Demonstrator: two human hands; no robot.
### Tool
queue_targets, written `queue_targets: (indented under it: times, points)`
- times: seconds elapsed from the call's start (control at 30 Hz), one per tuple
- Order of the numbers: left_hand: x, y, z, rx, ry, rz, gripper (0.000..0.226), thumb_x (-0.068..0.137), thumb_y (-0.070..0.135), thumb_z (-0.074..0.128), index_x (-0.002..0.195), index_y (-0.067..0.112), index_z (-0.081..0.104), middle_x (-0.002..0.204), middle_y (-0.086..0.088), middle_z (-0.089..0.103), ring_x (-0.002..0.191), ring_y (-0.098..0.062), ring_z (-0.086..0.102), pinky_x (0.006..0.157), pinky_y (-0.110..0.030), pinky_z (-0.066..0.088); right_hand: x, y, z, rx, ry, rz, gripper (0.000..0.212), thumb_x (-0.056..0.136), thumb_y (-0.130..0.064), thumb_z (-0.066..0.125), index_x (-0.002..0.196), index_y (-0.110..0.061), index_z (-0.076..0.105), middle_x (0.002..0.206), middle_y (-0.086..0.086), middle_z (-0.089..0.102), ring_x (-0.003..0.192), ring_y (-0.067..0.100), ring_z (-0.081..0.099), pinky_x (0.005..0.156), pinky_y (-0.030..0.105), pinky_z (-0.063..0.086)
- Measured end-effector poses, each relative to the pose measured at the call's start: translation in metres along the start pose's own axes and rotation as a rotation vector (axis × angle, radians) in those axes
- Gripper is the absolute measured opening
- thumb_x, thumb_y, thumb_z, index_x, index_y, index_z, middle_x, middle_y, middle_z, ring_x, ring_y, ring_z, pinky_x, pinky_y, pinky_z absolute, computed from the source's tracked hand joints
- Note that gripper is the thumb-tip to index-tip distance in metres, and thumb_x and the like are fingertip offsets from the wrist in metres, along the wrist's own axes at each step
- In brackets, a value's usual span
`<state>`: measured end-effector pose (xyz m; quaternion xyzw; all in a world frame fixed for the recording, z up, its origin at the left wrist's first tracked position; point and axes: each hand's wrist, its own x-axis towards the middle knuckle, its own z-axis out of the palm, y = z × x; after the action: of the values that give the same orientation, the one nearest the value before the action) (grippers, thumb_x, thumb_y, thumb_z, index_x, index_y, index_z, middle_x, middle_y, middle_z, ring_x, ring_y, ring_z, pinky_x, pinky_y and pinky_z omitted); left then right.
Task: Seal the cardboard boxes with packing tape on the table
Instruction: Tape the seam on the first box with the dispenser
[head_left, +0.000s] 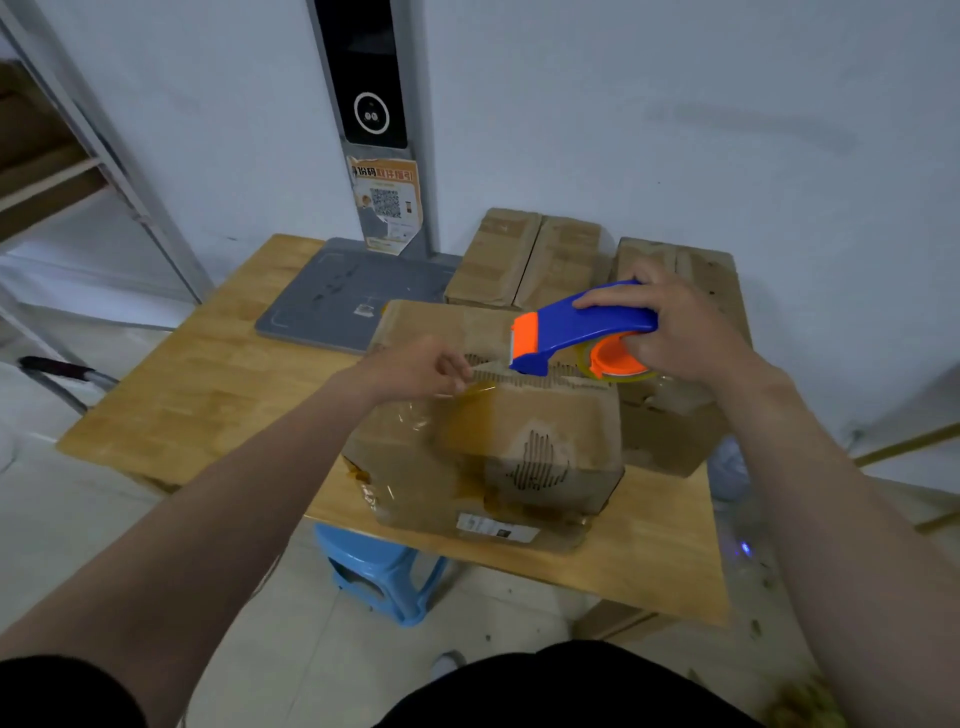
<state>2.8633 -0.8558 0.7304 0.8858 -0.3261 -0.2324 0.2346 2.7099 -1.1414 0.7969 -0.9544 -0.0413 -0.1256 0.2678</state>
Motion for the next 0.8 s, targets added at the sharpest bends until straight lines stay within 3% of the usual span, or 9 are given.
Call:
queue_targets:
  times: [0.03,0.1,0.2,0.37,0.43,0.53,0.6,0.7,0.8]
  points:
    - [0.001,-0.002,0.001,-0.014,0.07,-0.005,0.008,0.093,0.029,0.075,0.096,0.036,0.073,0.104,0.013,0.071,0.105,-0.011,0.065,0.095,-0.039,0.055,-0.001,0.001,0.0,0.01,0.008,0.001,0.072,0.081,0.007,0.062,0.12,-0.053,0.062,0.1,-0.005,0.045,0.088,0.01,0.048,0.071,0.027,0.04]
    - [0.0,-0.007,0.0,-0.008,0.156,-0.009,0.01,0.092,0.031,0.076,0.083,0.03,0.072,0.097,0.012,0.07,0.1,-0.011,0.066,0.09,-0.038,0.056,-0.003,0.004,0.0,0.021,0.019,0.007,0.073,0.08,0.007,0.062,0.12,-0.054,0.061,0.099,-0.008,0.045,0.089,0.01,0.049,0.072,0.027,0.04]
    - [-0.005,-0.014,-0.005,0.012,0.172,0.029,0.014,0.094,0.036,0.072,0.085,0.026,0.068,0.095,0.01,0.07,0.096,-0.009,0.066,0.083,-0.035,0.055,-0.002,0.005,0.001,0.033,0.035,0.023,0.073,0.08,0.007,0.062,0.122,-0.051,0.063,0.099,-0.01,0.045,0.09,0.006,0.049,0.072,0.025,0.039]
    - [-0.017,-0.018,-0.01,-0.308,0.179,-0.014,0.021,0.103,0.032,0.061,0.103,0.012,0.061,0.093,0.007,0.075,0.078,-0.004,0.072,0.06,-0.02,0.054,0.005,-0.003,0.008,0.12,0.105,0.015,0.071,0.075,0.011,0.061,0.121,-0.043,0.067,0.102,0.004,0.052,0.09,0.012,0.051,0.073,0.023,0.04]
    - [-0.022,-0.019,-0.013,-0.382,0.122,-0.024,0.022,0.107,0.03,0.052,0.117,0.011,0.053,0.098,0.002,0.076,0.086,-0.011,0.074,0.063,-0.025,0.057,0.011,-0.008,0.012,0.114,0.094,-0.004,0.07,0.075,0.011,0.062,0.123,-0.039,0.068,0.1,0.008,0.051,0.089,0.017,0.05,0.073,0.024,0.039]
    - [-0.032,-0.028,-0.021,-0.621,-0.093,-0.029,0.033,0.108,0.029,0.05,0.135,0.011,0.044,0.106,-0.009,0.076,0.101,-0.031,0.073,0.084,-0.049,0.058,0.019,-0.013,0.018,0.116,0.073,-0.018,0.066,0.075,0.007,0.062,0.121,-0.04,0.068,0.097,0.004,0.048,0.086,0.016,0.049,0.072,0.026,0.038]
    - [-0.039,-0.04,-0.029,-0.816,-0.198,-0.043,0.043,0.105,0.026,0.056,0.142,0.007,0.046,0.099,-0.009,0.069,0.096,-0.034,0.07,0.09,-0.056,0.056,0.022,-0.016,0.021,0.145,0.071,-0.018,0.063,0.071,-0.004,0.059,0.118,-0.044,0.067,0.098,0.004,0.05,0.086,0.017,0.051,0.071,0.026,0.039]
    - [-0.046,-0.056,-0.044,-0.999,-0.286,-0.048,0.05,0.097,0.018,0.068,0.142,0.005,0.05,0.104,-0.007,0.065,0.085,-0.025,0.062,0.09,-0.055,0.058,0.028,-0.019,0.025,0.174,0.061,-0.025,0.062,0.068,-0.01,0.054,0.118,-0.044,0.068,0.097,0.003,0.051,0.085,0.013,0.052,0.07,0.025,0.037]
    - [-0.052,-0.063,-0.055,-1.062,-0.36,-0.028,0.043,0.094,0.011,0.061,0.138,0.011,0.059,0.103,-0.006,0.065,0.079,-0.019,0.061,0.077,-0.042,0.061,0.037,-0.023,0.03,0.187,0.051,-0.051,0.064,0.067,-0.01,0.054,0.116,-0.049,0.066,0.096,0.001,0.053,0.085,0.009,0.053,0.071,0.023,0.038]
